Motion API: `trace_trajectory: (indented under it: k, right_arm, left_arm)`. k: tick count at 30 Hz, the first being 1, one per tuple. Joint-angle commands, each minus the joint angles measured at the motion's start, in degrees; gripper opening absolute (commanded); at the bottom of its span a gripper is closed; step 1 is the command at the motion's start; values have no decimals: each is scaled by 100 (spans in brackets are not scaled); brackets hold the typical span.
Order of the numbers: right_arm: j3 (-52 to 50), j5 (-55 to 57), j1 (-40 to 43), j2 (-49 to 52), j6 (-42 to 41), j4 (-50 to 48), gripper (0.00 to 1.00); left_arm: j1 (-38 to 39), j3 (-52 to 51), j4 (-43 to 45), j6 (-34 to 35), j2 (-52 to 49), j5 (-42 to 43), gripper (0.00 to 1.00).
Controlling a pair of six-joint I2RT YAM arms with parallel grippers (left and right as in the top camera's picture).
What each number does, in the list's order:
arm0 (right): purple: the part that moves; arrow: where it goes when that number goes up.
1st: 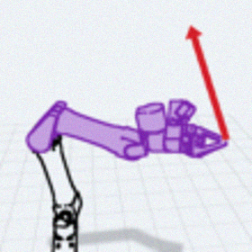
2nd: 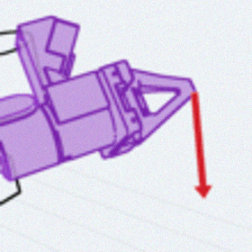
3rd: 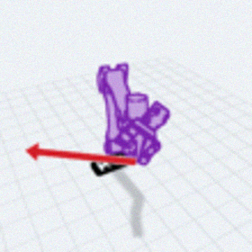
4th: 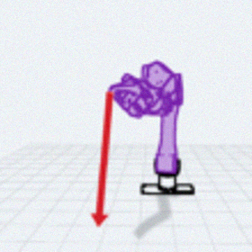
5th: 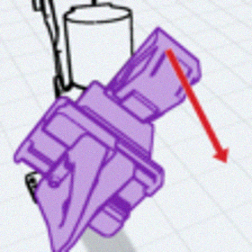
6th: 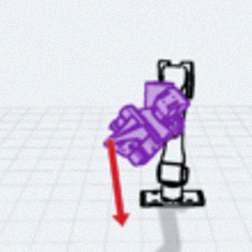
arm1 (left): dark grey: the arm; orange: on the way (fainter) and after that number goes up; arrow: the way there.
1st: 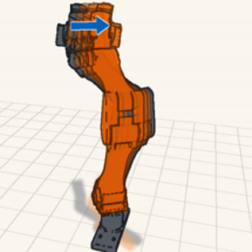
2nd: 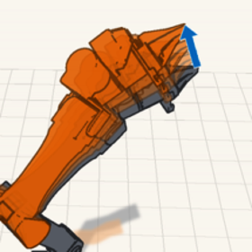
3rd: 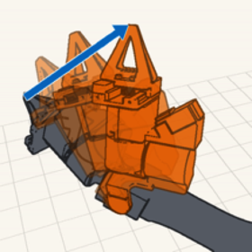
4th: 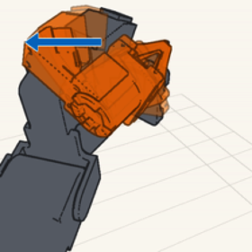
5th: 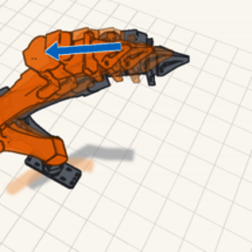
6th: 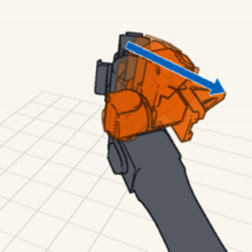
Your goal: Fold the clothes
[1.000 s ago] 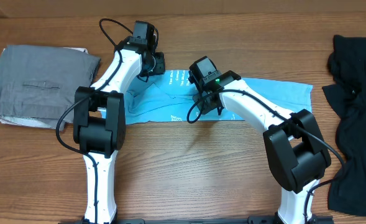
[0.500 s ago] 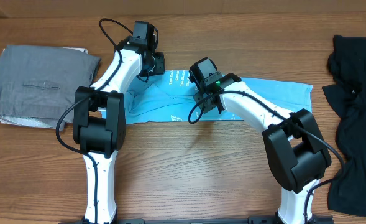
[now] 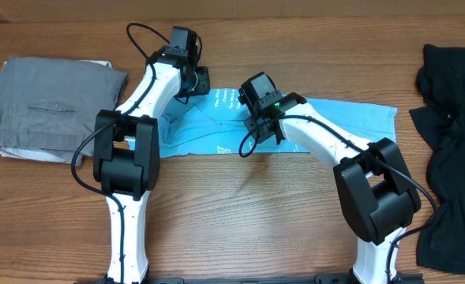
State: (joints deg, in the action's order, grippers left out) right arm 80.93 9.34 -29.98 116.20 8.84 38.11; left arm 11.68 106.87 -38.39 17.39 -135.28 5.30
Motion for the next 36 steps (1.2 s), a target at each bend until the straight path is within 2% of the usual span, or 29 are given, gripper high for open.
trace_trajectory:
  k: [1, 21, 27, 36]
  right_arm:
    - [-31, -35, 20, 52, 66, -37, 40]
    - [-31, -37, 20, 160, 210, 24, 41]
    - [-31, -37, 26, 177, 210, -33, 47]
    - [-31, -39, 46, 284, 208, -37, 47]
  left_arm:
    - [-20, 11, -74, -109, -37, -297, 42]
    - [-20, 11, -81, -109, -37, -297, 45]
    - [-20, 11, -81, -109, -37, -297, 45]
    - [-20, 11, -87, -109, -37, -297, 46]
